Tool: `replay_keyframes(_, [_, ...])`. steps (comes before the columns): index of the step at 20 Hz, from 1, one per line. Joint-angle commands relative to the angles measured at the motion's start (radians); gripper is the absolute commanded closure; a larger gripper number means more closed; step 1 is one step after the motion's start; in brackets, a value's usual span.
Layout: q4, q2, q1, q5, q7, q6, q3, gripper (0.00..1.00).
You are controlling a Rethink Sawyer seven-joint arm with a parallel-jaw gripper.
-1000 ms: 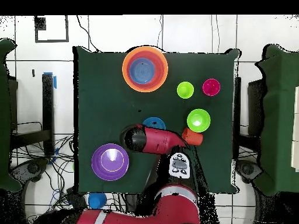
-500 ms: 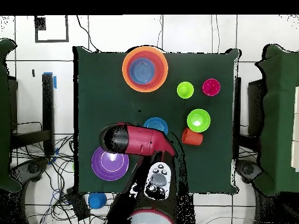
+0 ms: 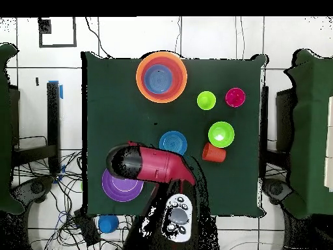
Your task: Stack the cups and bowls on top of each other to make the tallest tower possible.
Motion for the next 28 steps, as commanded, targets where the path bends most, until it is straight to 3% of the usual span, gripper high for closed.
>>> replay_keyframes(1, [0.221, -0.005, -0.116, -0.041, -0.018, 0.006, 0.144, 0.0])
replay_keyframes(12, [0.328, 0.081, -0.222, -0.112, 0.009, -0.17, 0.248, 0.0])
replay_keyframes(19, [0.354, 0.104, -0.219, -0.114, 0.07, -0.243, 0.295, 0.0])
replay_keyframes(28, [0.32, 0.163, -0.224, -0.112, 0.09, -0.296, 0.327, 0.0])
